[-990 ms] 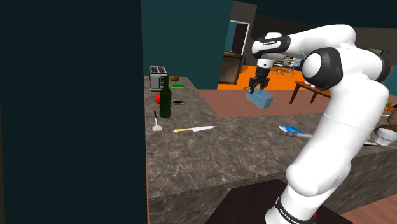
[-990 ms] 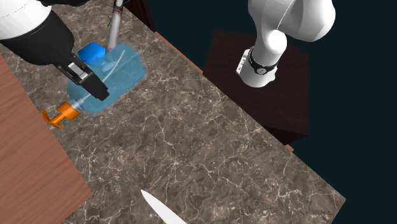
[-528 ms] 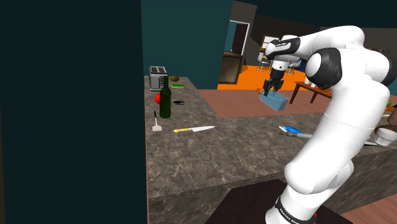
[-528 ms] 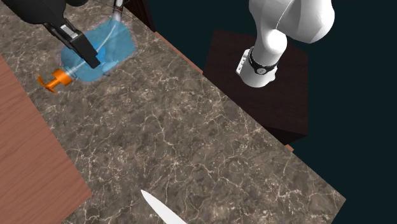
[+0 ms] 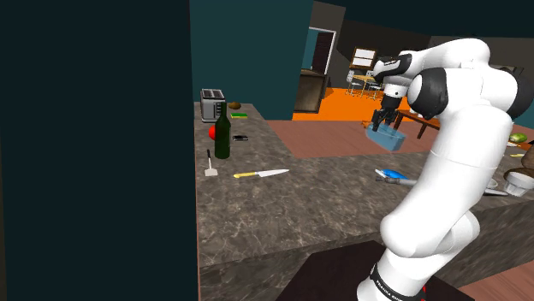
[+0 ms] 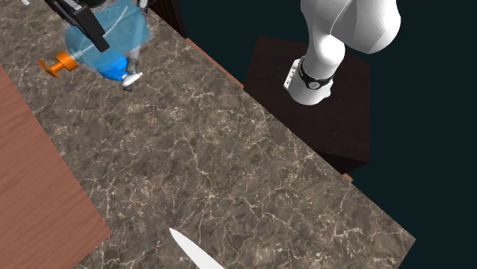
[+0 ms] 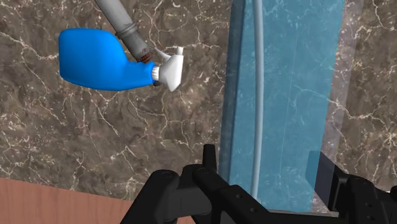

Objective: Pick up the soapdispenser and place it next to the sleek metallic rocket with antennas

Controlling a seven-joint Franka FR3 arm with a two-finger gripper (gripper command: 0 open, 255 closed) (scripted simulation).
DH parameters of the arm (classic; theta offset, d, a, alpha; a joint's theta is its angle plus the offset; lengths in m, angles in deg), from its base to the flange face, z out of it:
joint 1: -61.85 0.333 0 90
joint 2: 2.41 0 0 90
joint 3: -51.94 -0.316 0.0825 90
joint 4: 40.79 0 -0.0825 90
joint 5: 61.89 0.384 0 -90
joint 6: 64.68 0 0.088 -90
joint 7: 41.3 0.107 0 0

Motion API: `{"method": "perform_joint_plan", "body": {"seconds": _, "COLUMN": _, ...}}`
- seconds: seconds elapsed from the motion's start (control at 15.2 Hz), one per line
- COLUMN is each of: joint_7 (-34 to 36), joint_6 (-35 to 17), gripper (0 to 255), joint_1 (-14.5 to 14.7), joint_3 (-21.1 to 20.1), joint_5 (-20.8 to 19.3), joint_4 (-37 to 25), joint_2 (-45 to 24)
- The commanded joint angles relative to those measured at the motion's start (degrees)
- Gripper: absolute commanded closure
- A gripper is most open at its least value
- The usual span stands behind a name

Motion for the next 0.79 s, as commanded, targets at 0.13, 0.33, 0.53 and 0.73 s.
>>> {"method": "perform_joint_plan", "body": {"seconds": 0.13, "joint_7": -0.66, "joint_6": -2.76, "gripper": 255, "joint_1": -0.24, "joint_3": 0.12, "joint_5": 0.27, "joint_4": 2.44, "joint_2": -0.38}}
{"method": "perform_joint_plan", "body": {"seconds": 0.33, "joint_7": -0.77, "joint_6": -5.02, "gripper": 255, "joint_1": -0.20, "joint_3": 0.07, "joint_5": 0.40, "joint_4": 4.57, "joint_2": -0.53}}
{"method": "perform_joint_plan", "body": {"seconds": 0.53, "joint_7": -0.93, "joint_6": -7.26, "gripper": 255, "joint_1": -0.20, "joint_3": 0.03, "joint_5": 0.61, "joint_4": 6.57, "joint_2": -0.82}}
{"method": "perform_joint_plan", "body": {"seconds": 0.73, "joint_7": -1.15, "joint_6": -9.46, "gripper": 255, "joint_1": -0.22, "joint_3": -0.03, "joint_5": 0.91, "joint_4": 8.43, "joint_2": -1.24}}
